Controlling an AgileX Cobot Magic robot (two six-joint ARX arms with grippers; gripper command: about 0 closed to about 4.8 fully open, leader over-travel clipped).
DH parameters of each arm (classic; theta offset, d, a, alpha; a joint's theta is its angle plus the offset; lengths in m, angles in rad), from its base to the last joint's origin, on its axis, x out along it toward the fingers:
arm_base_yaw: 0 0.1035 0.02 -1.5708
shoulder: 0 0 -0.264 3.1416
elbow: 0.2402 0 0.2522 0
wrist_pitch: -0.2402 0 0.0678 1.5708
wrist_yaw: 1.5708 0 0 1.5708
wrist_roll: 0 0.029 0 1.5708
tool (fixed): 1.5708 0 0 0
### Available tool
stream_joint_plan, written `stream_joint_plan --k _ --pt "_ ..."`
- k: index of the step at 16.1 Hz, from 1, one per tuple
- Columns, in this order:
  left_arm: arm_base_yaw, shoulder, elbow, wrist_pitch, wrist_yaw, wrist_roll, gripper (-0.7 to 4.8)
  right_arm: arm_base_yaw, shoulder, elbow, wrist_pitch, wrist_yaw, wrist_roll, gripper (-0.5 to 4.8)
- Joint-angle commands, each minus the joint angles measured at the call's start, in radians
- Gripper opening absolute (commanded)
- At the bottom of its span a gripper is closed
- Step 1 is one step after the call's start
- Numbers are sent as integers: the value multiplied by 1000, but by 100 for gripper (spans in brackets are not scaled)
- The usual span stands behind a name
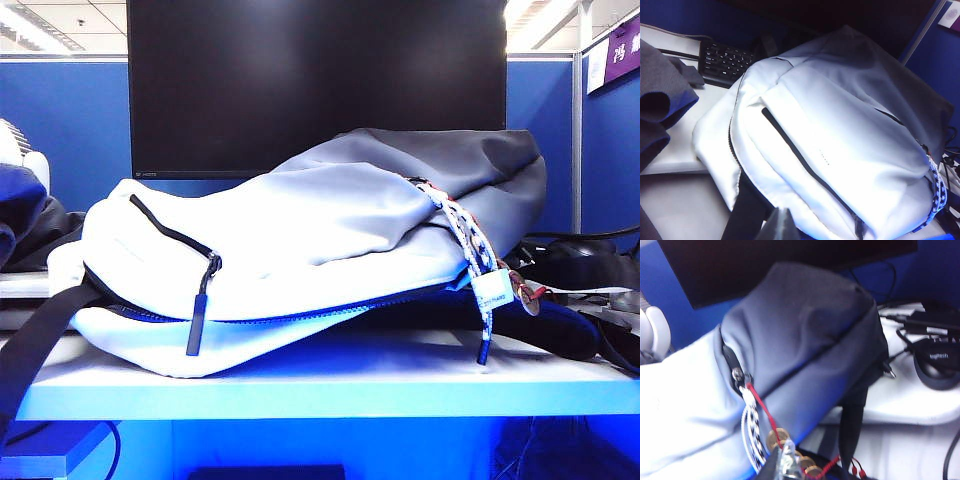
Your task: Take the gray clothes out of the backpack.
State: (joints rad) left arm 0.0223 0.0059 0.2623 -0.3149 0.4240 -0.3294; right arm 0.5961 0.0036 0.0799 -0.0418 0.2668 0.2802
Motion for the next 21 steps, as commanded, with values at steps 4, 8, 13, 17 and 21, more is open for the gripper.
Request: stream_joint_plan --k 4,8,13,17,21 --pt "0 -2 5 6 3 3 -5 0 -1 3 8 3 0 -7" --pt "-16 -2 2 8 -66 258 -5 0 -1 4 8 1 0 -7" --pt "-74 -3 -86 164 -380 364 -5 0 -1 3 8 2 0 -7" --pt "-92 -3 -203 288 -375 319 -5 0 -1 3 8 2 0 -7" --pt "-90 -3 -255 349 -375 314 -5 0 -1 3 8 2 0 -7"
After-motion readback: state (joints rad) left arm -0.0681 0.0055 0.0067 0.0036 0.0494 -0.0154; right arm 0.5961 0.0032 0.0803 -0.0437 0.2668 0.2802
